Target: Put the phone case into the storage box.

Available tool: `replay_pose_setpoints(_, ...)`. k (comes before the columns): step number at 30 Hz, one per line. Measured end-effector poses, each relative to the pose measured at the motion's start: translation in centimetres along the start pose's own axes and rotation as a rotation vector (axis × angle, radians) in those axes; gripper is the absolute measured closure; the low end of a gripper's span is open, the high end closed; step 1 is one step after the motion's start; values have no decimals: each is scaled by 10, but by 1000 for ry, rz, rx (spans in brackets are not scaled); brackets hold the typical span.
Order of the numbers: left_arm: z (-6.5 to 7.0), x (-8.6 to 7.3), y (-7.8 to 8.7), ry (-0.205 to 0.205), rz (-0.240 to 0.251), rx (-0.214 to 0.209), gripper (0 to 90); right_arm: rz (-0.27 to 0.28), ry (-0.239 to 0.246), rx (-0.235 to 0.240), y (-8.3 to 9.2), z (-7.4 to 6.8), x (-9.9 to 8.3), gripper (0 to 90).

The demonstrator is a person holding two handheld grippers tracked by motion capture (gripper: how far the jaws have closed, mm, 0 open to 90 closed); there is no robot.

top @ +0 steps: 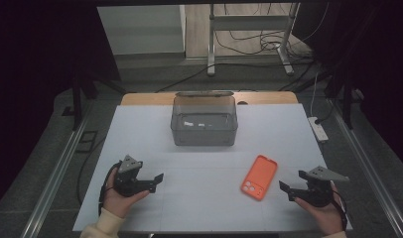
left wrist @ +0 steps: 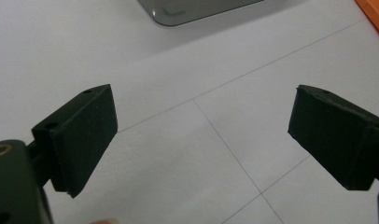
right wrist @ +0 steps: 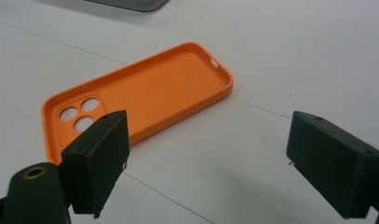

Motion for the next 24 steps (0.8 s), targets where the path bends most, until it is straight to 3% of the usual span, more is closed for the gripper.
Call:
replay_pose_setpoints(9, 2, 2, 0, -5, -5, 4, 102, -5, -6, -7, 1, 4, -1, 134)
replay_pose_setpoints(15, 7, 11, 4, 18, -32, 24, 104, -10, 5, -12, -1, 2, 0, 133)
replay_pose_setpoints(18, 16, 22, 4, 28, -63, 35, 106, -13, 7, -16, -2, 3, 0, 133)
replay_pose_setpoints(24, 31, 38, 9, 12, -61, 16, 106, -12, 12, -16, -3, 4, 1, 133)
Point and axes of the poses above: each handheld gripper's, and its own axes: y roughly backward along the jaws, x roughly out of its top, z roughly to its right, the point moved 5 cm from there along -y, roughly forward along the jaws, and after that the axes turned 12 degrees about x, right-handed, at the moved point
